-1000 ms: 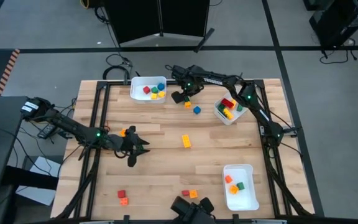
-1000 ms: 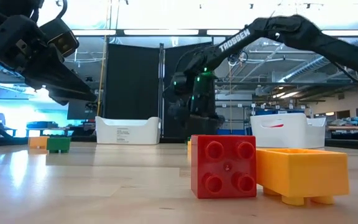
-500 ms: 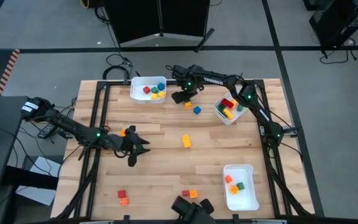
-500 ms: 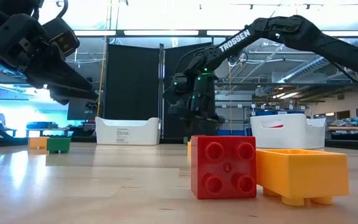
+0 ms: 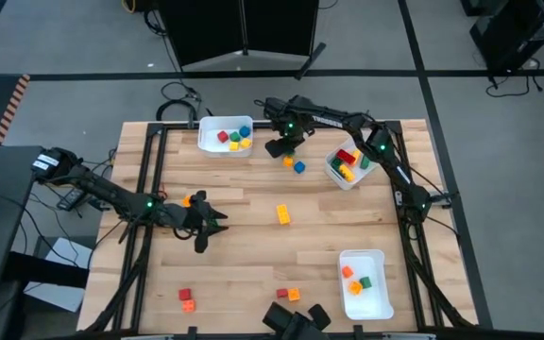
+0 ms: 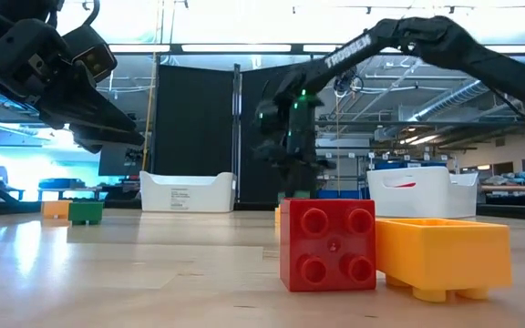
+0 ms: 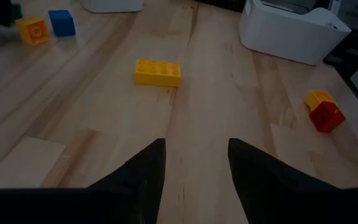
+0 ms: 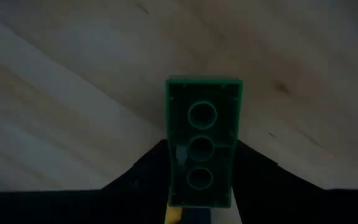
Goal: Sort blocks by size
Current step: Put the green 8 stud gamepiece into the top right white bin
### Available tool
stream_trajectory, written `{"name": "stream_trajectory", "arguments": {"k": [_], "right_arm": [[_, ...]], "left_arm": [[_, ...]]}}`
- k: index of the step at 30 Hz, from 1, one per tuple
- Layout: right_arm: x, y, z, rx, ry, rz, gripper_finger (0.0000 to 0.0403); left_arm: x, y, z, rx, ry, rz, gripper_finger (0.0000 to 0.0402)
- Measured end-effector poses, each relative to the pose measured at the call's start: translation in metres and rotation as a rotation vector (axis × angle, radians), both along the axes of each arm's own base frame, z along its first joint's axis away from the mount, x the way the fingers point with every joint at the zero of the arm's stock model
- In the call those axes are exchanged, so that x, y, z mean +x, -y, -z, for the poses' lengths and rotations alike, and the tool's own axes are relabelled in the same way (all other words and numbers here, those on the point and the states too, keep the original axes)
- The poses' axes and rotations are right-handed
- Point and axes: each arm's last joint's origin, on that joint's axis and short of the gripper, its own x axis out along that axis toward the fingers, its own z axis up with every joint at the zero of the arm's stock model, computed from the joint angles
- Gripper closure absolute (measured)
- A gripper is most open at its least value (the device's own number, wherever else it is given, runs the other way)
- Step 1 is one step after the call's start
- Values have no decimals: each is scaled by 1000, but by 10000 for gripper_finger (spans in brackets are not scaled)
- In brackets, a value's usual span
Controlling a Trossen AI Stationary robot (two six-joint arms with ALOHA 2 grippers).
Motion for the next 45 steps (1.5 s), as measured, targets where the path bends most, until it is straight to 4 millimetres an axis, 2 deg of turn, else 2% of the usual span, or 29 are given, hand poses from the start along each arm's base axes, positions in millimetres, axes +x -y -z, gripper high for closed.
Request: {"name": "stream_trajectory", "arguments": {"k": [5,14,19,24,27,34,38,41,45], "right_arm": [[-5,-10,-36,-93,3,-15,260],[-21,-40,-109,-205,75,-49,260],[-41,-56,-145,-289,53,-51,260],[-69,-68,-164,-309,54,-37,260],[-95,-75,-163,-326,17,29,260],[-162,-95,-144,-295,15,251,255],[-192,-94,-127,-259,-35,392,255],[-212,-90,-105,-197,-99,505,255],[-230,-79,-70,-145,-122,573,255]], "left_arm": [[0,0,0,1,0,0,218],[0,0,0,3,-1,1,218],[0,0,0,2,-1,1,218],[0,0,0,3,-1,1,218],[0,0,0,4,-1,1,218],[0,0,0,4,-1,1,218],[0,0,0,4,-1,1,218],[0,0,0,4,-1,1,218],[0,0,0,4,-1,1,218]]}}
